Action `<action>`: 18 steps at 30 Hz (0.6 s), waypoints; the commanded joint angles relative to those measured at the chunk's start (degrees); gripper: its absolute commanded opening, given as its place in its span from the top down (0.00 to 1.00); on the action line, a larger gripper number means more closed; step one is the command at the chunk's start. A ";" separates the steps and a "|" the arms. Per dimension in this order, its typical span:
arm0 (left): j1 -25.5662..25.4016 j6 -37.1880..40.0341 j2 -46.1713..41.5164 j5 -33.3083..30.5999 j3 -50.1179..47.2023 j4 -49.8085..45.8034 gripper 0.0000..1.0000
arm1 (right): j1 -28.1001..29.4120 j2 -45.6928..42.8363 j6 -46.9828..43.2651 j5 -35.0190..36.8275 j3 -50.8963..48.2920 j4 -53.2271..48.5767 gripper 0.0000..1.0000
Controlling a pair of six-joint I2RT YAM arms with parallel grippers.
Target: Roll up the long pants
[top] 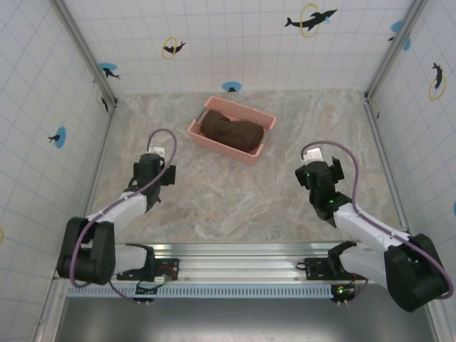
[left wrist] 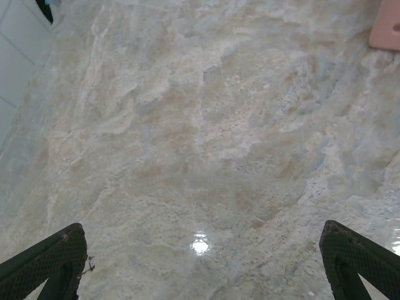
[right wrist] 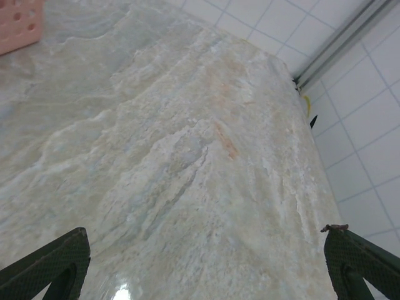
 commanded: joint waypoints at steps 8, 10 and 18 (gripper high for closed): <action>0.09 10.37 8.92 1.37 -3.60 29.73 0.03 | -14.26 21.15 -2.36 -34.32 9.31 12.31 0.01; -0.08 11.43 13.33 2.73 -4.98 37.95 0.03 | -19.83 23.30 -0.36 -47.30 9.24 15.86 0.01; -0.16 11.53 12.74 2.56 -4.90 36.01 0.03 | -15.59 23.87 0.62 -30.24 -3.49 39.09 0.01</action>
